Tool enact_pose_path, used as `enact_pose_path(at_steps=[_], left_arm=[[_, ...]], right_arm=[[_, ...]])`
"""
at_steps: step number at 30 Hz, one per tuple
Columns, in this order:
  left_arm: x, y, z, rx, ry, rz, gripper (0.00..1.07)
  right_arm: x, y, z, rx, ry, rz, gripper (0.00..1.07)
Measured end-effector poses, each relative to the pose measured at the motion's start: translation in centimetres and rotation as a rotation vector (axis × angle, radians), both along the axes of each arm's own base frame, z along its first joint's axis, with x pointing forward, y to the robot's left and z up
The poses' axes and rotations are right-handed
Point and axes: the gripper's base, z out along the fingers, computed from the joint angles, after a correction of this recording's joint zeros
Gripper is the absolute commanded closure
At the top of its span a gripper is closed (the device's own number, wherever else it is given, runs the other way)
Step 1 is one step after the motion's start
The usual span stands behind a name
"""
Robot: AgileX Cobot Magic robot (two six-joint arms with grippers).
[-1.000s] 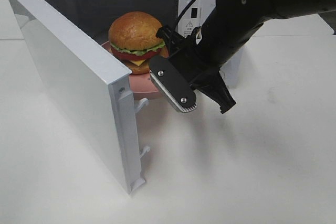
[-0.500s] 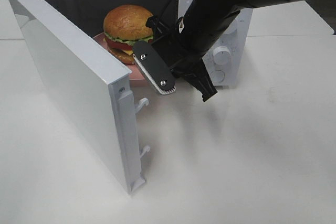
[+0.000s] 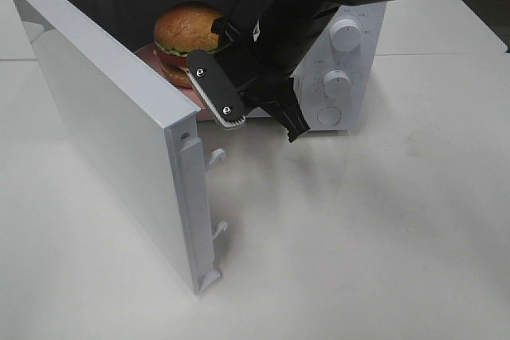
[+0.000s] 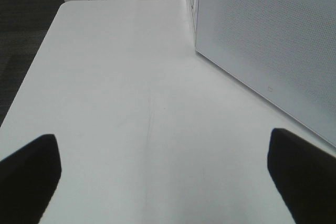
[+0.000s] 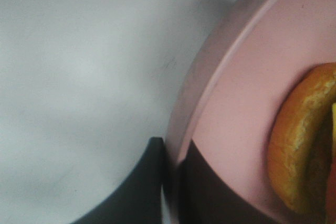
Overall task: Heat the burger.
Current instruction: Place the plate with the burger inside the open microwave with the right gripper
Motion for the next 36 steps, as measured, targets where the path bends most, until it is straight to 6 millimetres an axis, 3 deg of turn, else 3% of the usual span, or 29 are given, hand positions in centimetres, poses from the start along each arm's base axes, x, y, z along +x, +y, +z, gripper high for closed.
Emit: enact_pose_path(at_steps=[26,36], left_arm=[[0.0,0.0,0.0,0.0,0.0,0.0,0.07],[0.0,0.0,0.0,0.0,0.0,0.0,0.07]], right_arm=[[5.2,3.3,-1.1,0.061,-0.067,-0.104,1.07],[6.9,4.3,-2.6,0.059,-0.083,-0.106,1.07]])
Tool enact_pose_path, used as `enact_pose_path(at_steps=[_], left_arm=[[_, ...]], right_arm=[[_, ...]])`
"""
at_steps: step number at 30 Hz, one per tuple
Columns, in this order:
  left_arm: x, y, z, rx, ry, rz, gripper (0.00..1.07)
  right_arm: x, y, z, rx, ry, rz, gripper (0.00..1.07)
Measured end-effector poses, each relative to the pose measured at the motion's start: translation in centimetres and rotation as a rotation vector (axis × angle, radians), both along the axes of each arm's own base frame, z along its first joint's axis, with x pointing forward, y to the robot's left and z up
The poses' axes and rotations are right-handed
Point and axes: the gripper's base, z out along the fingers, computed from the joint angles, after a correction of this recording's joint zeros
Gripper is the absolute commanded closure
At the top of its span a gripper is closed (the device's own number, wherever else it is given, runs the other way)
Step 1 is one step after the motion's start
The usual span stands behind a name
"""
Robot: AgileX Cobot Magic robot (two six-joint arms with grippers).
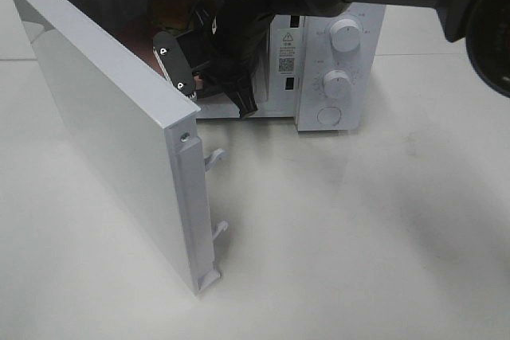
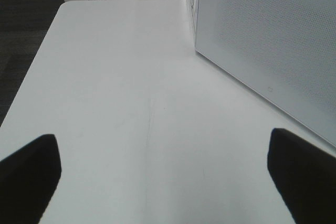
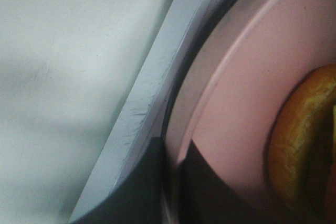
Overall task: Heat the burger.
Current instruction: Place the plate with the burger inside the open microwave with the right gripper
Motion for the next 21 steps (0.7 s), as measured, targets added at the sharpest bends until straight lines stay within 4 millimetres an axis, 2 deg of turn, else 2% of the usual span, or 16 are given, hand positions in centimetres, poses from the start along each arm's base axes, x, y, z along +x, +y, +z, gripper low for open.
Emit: enact_pose_path(at_steps=[11,17,21], left_arm=[[0.0,0.0,0.0,0.0,0.0,0.0,0.07],[0.0,0.0,0.0,0.0,0.0,0.0,0.07],[0.0,0.0,0.0,0.0,0.0,0.0,0.07]], right_arm=[[1.0,0.5,-1.6,-0.008,0.004,-0.019,1.07],[1.3,0.7,-1.9,-0.008,-0.001,-0.019,1.03],[1.5,0.6,-1.9,0.002,-0.014,-0.022,0.97]])
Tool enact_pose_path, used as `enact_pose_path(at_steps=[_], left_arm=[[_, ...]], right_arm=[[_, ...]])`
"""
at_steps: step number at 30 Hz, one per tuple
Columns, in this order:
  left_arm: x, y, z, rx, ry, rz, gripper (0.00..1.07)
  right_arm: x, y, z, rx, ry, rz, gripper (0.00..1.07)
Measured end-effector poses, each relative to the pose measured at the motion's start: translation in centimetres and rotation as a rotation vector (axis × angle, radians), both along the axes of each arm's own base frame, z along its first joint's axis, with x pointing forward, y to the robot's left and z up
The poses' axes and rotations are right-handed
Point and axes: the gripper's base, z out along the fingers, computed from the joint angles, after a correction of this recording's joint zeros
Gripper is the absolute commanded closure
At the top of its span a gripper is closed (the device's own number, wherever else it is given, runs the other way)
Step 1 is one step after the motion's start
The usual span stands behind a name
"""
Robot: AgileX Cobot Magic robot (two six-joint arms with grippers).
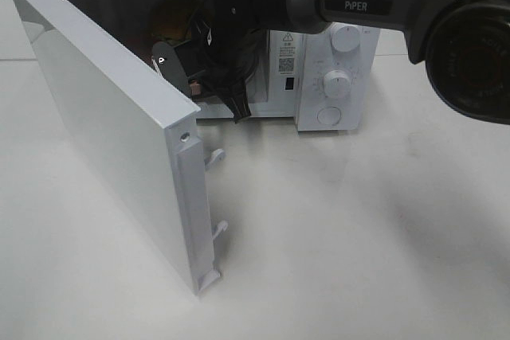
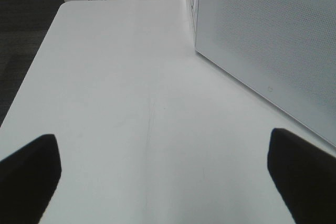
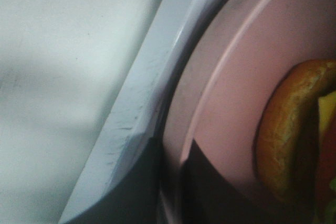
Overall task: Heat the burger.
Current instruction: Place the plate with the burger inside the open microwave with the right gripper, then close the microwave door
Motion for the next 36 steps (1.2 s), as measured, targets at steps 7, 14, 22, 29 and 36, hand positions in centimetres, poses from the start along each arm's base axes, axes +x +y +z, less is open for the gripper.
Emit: enact_pose_path(at_steps=[7,14,22,29,36], left_arm=[[0.0,0.0,0.0,0.0,0.0,0.0,0.07],[0.0,0.0,0.0,0.0,0.0,0.0,0.07],[0.0,0.0,0.0,0.0,0.0,0.0,0.07],[0.0,0.0,0.0,0.0,0.0,0.0,0.07],[0.0,0.0,0.0,0.0,0.0,0.0,0.07]], right_arm=[[0.6,-0.1,0.1,0.033,-0.036,-0.013,0.72],[0.7,0.0,0.2,0.054,-0.038,-0.032,0.58],[-0.1,-0.3,0.6,0.081,-0.017,-0.044,0.46],[-1.3,-1.0,0.8,0.099,-0.013,-0.045,0.32],[-2.5,-1.8,1.0,0.097,-0.002,-0.045,0.31]])
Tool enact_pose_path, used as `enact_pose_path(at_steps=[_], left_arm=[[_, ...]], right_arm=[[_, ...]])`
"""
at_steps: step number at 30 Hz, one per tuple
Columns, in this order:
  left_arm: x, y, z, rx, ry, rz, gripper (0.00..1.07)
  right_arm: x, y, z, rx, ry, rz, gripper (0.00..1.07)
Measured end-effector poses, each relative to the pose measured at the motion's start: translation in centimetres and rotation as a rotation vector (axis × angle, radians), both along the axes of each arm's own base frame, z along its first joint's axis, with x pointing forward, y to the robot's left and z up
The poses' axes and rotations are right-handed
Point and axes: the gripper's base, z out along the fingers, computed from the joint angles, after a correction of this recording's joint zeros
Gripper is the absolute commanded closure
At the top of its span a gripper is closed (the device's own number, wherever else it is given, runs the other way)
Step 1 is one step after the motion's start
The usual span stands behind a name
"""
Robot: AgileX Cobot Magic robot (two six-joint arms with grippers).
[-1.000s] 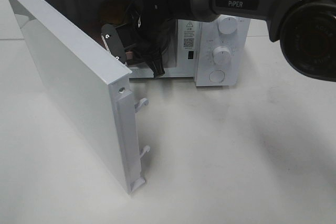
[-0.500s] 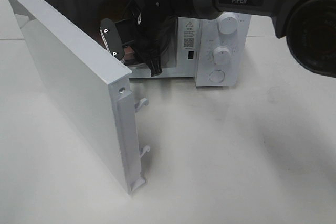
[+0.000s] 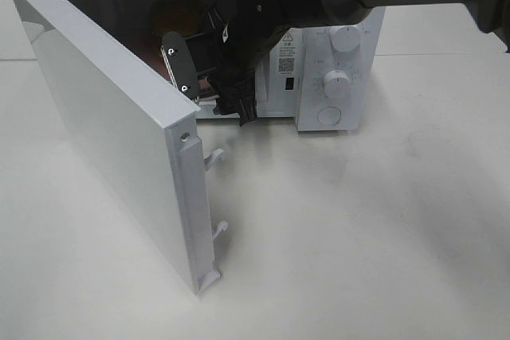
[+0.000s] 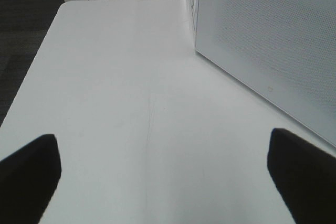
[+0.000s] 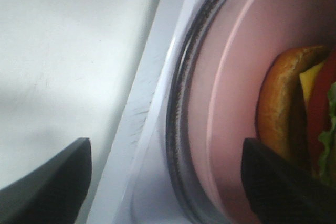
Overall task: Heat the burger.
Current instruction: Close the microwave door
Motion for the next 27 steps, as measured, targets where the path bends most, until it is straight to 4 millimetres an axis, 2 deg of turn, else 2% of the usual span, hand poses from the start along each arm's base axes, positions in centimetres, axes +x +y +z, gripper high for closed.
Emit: enact_pose_path(at_steps=[21,27], left_arm=[[0.0,0.0,0.0,0.0,0.0,0.0,0.07],[0.0,0.0,0.0,0.0,0.0,0.0,0.07]], right_arm=[[-4.9,-3.4,1.6,-0.003,0.01,0.007,0.31],[-6.9,-4.8,1.7,-0.007,0.019,0.009,0.31]])
